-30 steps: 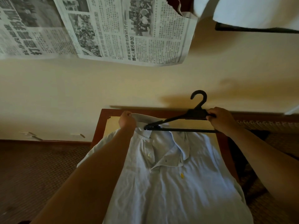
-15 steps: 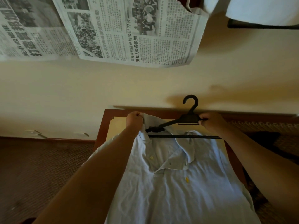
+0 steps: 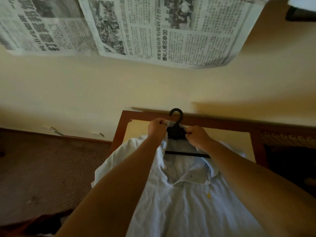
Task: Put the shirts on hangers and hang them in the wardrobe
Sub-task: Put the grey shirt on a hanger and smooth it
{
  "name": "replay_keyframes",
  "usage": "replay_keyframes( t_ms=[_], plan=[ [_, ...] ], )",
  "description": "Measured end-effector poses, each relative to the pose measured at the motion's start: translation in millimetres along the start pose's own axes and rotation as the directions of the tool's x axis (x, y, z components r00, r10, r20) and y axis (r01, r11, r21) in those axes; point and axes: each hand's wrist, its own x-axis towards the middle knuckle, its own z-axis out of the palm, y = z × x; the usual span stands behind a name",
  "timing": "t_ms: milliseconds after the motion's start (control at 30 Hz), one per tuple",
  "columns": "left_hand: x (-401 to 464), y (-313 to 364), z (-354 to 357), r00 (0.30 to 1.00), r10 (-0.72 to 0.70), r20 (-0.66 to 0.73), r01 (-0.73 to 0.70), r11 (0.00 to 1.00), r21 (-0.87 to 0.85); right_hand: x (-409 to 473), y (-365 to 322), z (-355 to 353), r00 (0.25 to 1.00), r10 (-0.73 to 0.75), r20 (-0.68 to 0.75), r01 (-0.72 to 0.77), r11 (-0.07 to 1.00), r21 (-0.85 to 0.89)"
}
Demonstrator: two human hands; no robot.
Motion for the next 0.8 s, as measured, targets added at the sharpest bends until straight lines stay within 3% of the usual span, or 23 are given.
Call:
replay_keyframes(
  t_ms=[133, 200, 267, 300, 367, 433, 500, 633, 800],
  plan=[
    [-6, -10, 0, 0.999, 0.03, 0.021, -0.032, 0.995, 0.099, 3, 11, 7, 0.991, -0.033, -0.128, 0.033, 0.999, 0.005],
    [-16, -18, 2, 0.99, 0.107, 0.094, -0.133, 0.925, 0.355, -6, 22, 8, 0.975, -0.029, -0.22, 0.026, 1.0, -0.016],
    [-30, -27, 7, 0.943, 0.29, 0.162, -0.323, 0.689, 0.649, -29, 35, 12, 0.931, -0.025, -0.363, -0.002, 0.997, -0.073],
    [-39, -30, 10, 0.894, 0.397, 0.205, -0.415, 0.568, 0.711, -44, 41, 18, 0.906, -0.036, -0.422, -0.018, 0.992, -0.122],
    [-53, -33, 22, 0.798, 0.481, 0.363, -0.565, 0.388, 0.728, -72, 55, 40, 0.89, -0.027, -0.455, -0.071, 0.978, -0.196],
    [-63, -38, 39, 0.722, 0.442, 0.532, -0.672, 0.27, 0.689, -93, 66, 62, 0.912, 0.07, -0.403, -0.151, 0.973, -0.172],
    [-69, -41, 55, 0.704, 0.384, 0.597, -0.702, 0.246, 0.668, -100, 77, 77, 0.905, 0.131, -0.405, -0.194, 0.973, -0.12],
    [-70, -35, 72, 0.748, 0.368, 0.552, -0.657, 0.295, 0.694, -102, 89, 74, 0.861, 0.236, -0.451, -0.229, 0.971, 0.071],
    [-69, -27, 66, 0.747, 0.347, 0.568, -0.65, 0.195, 0.735, -101, 92, 53, 0.857, 0.387, -0.34, -0.289, 0.907, 0.305]
  ],
)
